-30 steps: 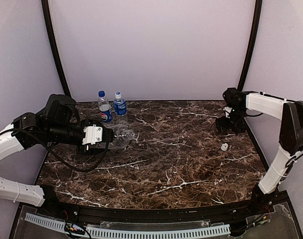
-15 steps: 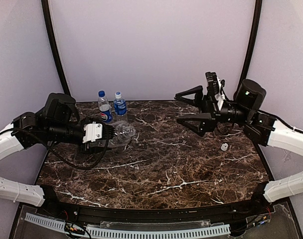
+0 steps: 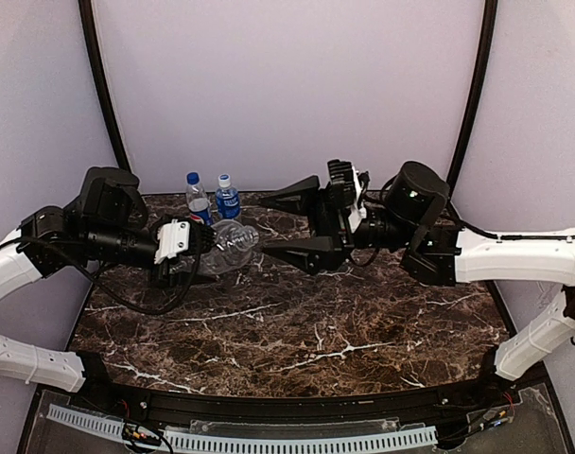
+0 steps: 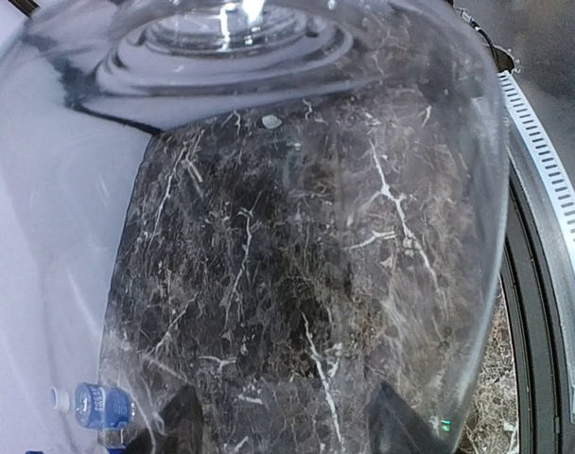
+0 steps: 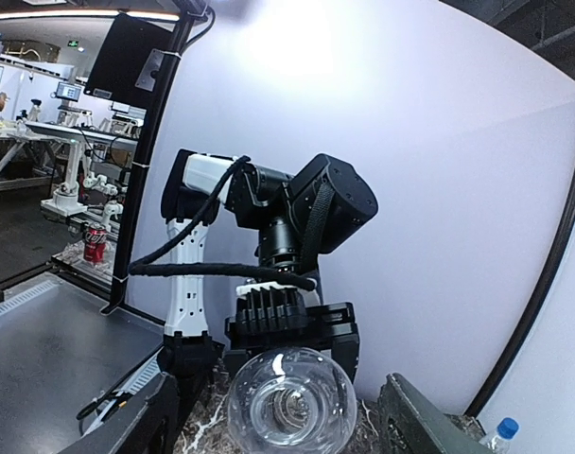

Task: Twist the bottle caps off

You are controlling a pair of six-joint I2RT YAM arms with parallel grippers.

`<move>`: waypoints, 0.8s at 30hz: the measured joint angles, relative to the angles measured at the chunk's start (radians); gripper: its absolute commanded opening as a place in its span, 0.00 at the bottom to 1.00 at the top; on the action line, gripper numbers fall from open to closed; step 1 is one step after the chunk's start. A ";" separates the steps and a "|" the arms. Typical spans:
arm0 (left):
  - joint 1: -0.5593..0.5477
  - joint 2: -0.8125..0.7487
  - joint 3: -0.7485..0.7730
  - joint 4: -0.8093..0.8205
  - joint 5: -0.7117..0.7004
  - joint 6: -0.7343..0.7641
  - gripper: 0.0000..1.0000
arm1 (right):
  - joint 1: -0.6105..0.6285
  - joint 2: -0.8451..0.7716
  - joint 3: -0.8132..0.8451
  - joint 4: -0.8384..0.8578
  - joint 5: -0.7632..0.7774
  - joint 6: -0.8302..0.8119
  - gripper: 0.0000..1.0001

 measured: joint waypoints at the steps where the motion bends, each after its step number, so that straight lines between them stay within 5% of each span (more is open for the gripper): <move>1: 0.000 0.003 0.001 0.000 0.004 -0.002 0.21 | 0.002 0.016 0.010 0.006 0.007 0.002 0.68; 9: 0.000 0.012 0.013 -0.002 0.021 -0.007 0.21 | 0.018 0.104 0.060 0.008 0.033 -0.010 0.57; 15: 0.000 0.013 0.013 -0.002 0.021 -0.007 0.21 | 0.030 0.124 0.062 0.000 0.045 -0.027 0.32; 19: 0.003 0.013 0.013 -0.007 0.019 -0.019 0.21 | 0.032 0.127 0.065 -0.003 0.055 -0.056 0.06; 21: 0.008 0.013 0.014 -0.008 0.024 -0.032 0.22 | 0.033 0.127 0.071 -0.009 0.066 -0.077 0.03; 22: 0.009 0.013 0.014 -0.008 0.024 -0.032 0.32 | 0.033 0.127 0.073 -0.011 0.068 -0.083 0.00; 23: 0.009 0.013 0.014 -0.008 0.025 -0.031 0.57 | 0.034 0.127 0.075 -0.015 0.071 -0.087 0.00; 24: 0.009 0.012 0.015 -0.008 0.024 -0.031 0.72 | 0.034 0.127 0.077 -0.019 0.073 -0.088 0.00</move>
